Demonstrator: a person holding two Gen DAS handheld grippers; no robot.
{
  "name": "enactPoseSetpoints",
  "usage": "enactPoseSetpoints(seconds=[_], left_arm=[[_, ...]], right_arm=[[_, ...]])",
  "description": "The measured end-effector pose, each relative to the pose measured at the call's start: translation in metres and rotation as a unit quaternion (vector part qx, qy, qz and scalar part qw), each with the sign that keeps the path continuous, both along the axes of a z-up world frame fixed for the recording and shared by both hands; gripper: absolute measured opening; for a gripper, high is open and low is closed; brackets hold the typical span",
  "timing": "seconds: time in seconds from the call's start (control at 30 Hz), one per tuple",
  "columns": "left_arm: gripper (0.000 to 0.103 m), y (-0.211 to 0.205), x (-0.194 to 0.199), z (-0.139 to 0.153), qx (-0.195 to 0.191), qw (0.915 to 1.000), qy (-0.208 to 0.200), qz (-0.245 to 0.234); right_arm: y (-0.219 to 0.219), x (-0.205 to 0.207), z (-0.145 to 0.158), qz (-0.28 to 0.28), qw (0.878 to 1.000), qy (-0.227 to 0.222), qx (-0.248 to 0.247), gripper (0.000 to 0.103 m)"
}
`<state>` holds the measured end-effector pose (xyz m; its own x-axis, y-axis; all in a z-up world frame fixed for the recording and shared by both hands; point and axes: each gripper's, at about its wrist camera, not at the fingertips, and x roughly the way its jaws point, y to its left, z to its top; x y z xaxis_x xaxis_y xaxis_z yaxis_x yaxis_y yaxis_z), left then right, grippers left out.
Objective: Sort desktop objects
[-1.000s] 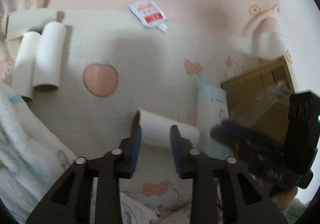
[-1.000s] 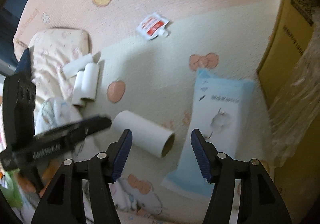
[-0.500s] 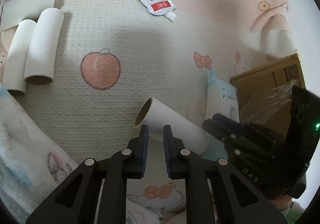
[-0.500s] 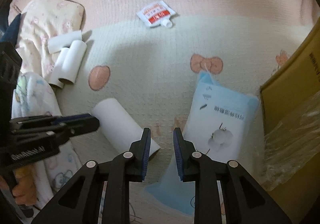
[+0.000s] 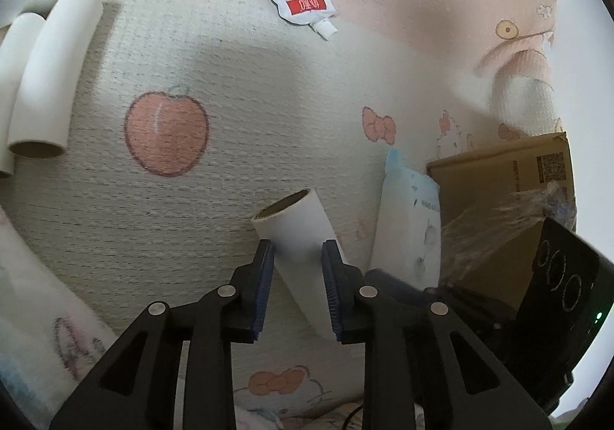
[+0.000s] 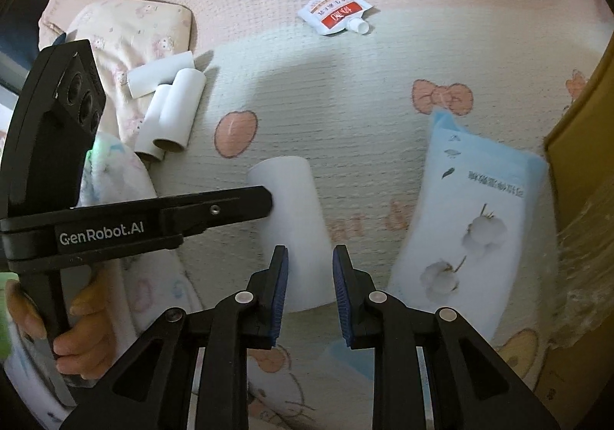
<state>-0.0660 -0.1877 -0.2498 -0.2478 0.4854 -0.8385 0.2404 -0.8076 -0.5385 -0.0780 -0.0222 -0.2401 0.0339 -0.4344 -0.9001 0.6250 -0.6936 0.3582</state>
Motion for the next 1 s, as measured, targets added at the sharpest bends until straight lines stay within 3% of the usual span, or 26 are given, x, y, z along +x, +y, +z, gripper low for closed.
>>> enactPoseSetpoints(seconds=[0.23, 0.57, 0.73, 0.9, 1.0], left_arm=[[0.044, -0.003, -0.007, -0.013, 0.034, 0.9989, -0.023, 0.020], [0.045, -0.005, -0.008, -0.023, 0.057, 0.9972, -0.030, 0.037], [0.044, 0.002, -0.005, -0.011, 0.033, 0.9993, -0.004, 0.018], [0.043, 0.008, 0.008, 0.021, 0.011, 0.9984, 0.054, -0.010], [0.043, 0.013, 0.017, 0.040, 0.002, 0.9962, 0.083, -0.027]], right_arm=[[-0.007, 0.006, -0.002, 0.009, 1.000, 0.010, 0.009, 0.027], [-0.008, 0.006, -0.013, 0.008, 1.000, 0.001, -0.007, 0.037], [-0.001, 0.011, -0.012, -0.002, 1.000, 0.005, -0.029, 0.038], [0.007, 0.017, -0.004, 0.005, 0.998, 0.009, -0.056, 0.038], [0.011, 0.026, 0.008, 0.014, 0.997, 0.032, -0.069, 0.038]])
